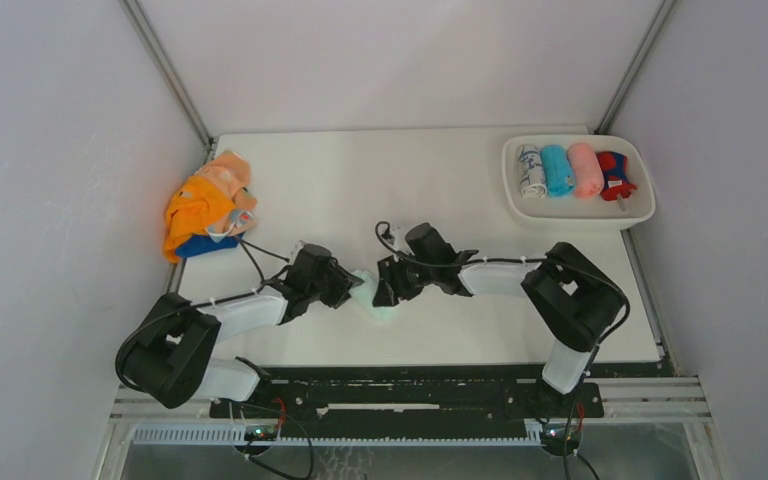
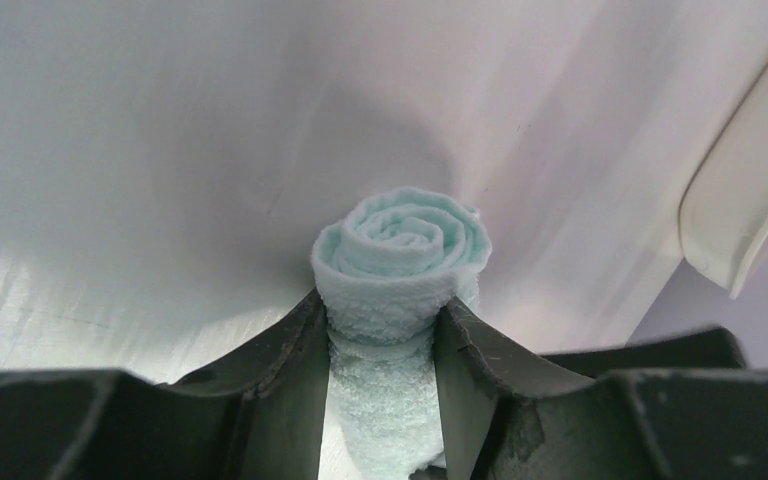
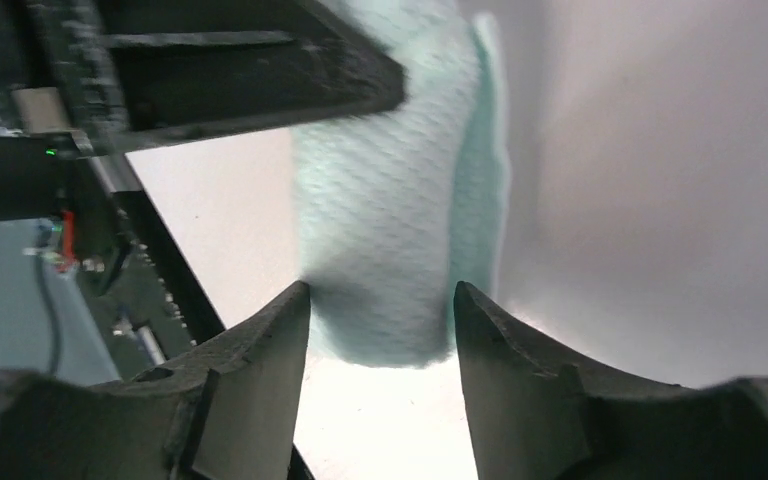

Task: Roll the towels
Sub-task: Roll the towel at the center of the board, then pick up the towel at the center of the board, then place the towel in the bin, then pick up the towel at the corner of the board.

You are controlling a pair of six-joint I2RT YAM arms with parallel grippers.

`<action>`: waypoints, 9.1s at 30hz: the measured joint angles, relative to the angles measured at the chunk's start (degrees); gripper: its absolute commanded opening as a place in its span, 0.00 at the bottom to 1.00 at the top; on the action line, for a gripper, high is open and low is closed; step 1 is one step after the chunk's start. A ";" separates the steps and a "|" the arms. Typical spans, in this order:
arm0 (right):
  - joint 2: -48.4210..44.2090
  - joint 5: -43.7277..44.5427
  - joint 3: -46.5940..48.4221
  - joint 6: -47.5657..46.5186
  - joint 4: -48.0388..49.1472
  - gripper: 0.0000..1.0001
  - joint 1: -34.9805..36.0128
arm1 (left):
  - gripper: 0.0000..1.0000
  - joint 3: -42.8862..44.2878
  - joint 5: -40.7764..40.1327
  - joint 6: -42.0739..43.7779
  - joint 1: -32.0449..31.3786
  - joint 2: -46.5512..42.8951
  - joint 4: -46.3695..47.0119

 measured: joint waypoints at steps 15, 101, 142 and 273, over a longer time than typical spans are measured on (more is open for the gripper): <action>-4.79 42.49 12.35 -24.09 -20.61 0.72 19.74 | 0.44 5.97 -0.20 2.47 -1.16 2.49 -8.28; 2.40 52.11 3.19 -34.77 1.14 0.49 24.94 | 0.45 6.25 2.47 2.36 -1.49 4.11 -7.21; -22.60 66.01 12.11 -27.65 -26.01 0.00 -8.57 | 0.96 33.27 -11.74 47.63 23.71 -22.93 -43.87; 13.84 63.73 53.75 40.57 -72.08 0.78 -36.72 | 0.97 33.09 -17.31 53.02 27.02 -23.19 -47.32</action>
